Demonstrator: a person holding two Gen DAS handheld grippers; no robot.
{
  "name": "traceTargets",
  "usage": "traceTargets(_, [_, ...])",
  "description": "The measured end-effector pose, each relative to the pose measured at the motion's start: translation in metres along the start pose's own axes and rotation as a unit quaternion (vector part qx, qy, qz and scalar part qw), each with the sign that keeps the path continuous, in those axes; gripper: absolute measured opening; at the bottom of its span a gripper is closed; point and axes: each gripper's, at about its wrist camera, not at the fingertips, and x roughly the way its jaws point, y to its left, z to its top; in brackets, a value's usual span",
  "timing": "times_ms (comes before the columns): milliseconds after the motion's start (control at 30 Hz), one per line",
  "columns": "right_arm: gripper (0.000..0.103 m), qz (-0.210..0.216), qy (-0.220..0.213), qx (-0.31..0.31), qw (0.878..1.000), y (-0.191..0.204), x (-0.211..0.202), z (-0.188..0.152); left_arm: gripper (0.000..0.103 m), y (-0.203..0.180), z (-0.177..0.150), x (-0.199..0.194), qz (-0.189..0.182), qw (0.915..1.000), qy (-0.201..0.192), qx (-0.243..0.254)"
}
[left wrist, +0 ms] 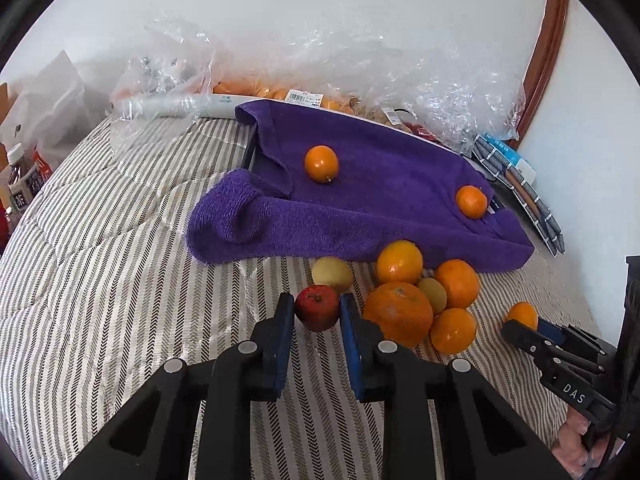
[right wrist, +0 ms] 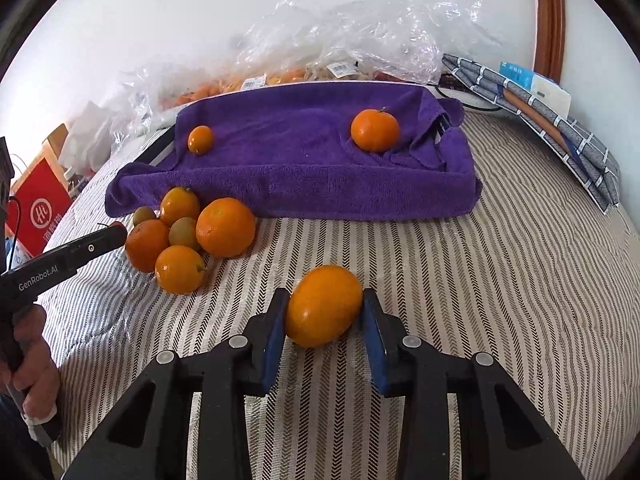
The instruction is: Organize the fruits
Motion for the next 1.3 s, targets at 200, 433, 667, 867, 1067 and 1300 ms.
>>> traceTargets(200, [0.036,0.004,-0.020,0.015,1.000,-0.004,-0.008,-0.001,0.022,0.002,-0.001,-0.005,0.000,0.9999,-0.011,-0.003])
traceTargets(433, [0.036,0.011,-0.025,0.034,0.999,-0.010,-0.014,-0.003,0.022,0.007,0.002,-0.012,0.002,0.9994,-0.028,-0.019])
traceTargets(667, [0.036,0.006,-0.046,0.043,0.998,-0.013,-0.029,0.009,0.022,0.010,0.011,-0.026,0.005,0.9983,-0.050,-0.030])
traceTargets(867, [0.036,0.009,-0.080,0.040,0.996,-0.017,-0.041,0.038,0.022,0.012,0.035,-0.044,0.019,0.9972,-0.068,-0.024])
traceTargets(1067, [0.036,0.007,-0.110,0.046,0.993,-0.021,-0.040,0.072,0.022,0.009,0.073,-0.043,0.016,0.9960,-0.085,-0.024])
traceTargets(1300, [0.036,0.000,-0.136,0.039,0.990,-0.025,-0.031,0.105,0.022,0.002,0.109,-0.012,0.014,0.9957,-0.087,-0.029])
